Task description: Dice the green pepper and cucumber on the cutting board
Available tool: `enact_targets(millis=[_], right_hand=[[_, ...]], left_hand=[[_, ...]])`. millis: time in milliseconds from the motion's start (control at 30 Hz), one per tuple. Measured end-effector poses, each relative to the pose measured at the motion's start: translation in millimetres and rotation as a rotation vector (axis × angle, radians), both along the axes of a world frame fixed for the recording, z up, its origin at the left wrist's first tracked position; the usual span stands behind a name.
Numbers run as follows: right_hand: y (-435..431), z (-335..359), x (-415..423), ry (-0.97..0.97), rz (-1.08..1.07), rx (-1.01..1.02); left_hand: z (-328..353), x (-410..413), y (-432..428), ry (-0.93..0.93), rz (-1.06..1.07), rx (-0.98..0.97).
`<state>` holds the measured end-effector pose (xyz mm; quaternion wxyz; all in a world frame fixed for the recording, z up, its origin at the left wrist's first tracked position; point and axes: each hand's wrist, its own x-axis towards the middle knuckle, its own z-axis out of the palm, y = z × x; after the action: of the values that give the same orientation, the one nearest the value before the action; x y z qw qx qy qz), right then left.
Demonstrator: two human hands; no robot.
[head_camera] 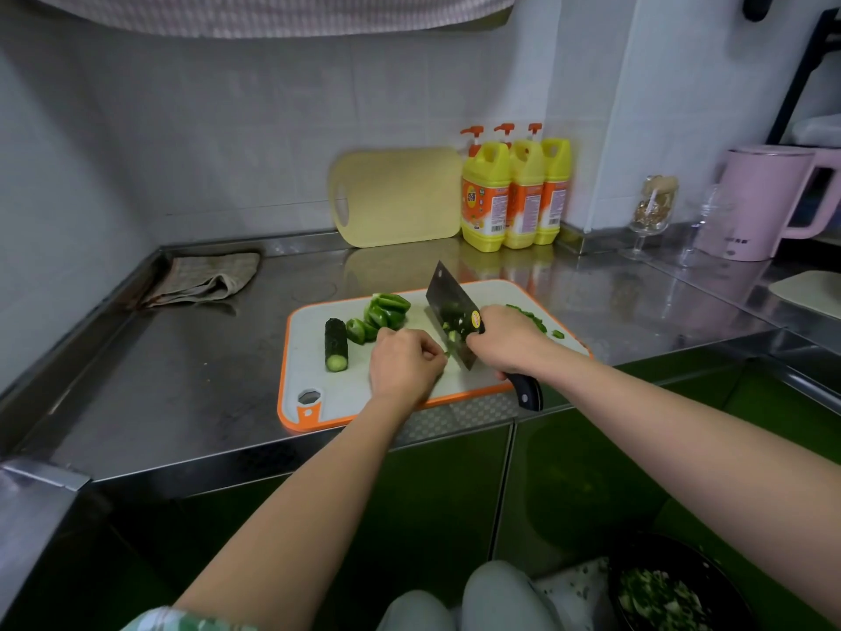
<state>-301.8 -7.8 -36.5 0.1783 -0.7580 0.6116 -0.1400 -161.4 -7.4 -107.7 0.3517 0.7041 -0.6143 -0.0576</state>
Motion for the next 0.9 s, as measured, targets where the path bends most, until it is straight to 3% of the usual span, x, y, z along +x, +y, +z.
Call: enact_targets(millis=[233,667,900], right_hand=[[8.7,11.4,3.3,0.153,0.044,0.084],[4.1,-7.3,10.6,0.071,-0.006,-0.017],[11.4,2.5,2.3,0.167,0.034,0.034]], left_hand=[[-0.3,-1.8,-2.4,-0.003,0.003,-0.009],[-0.9,-3.8,-2.7,0.006,0.026,0.01],[-0.3,-6.8,-4.3,-0.015,0.057,0.047]])
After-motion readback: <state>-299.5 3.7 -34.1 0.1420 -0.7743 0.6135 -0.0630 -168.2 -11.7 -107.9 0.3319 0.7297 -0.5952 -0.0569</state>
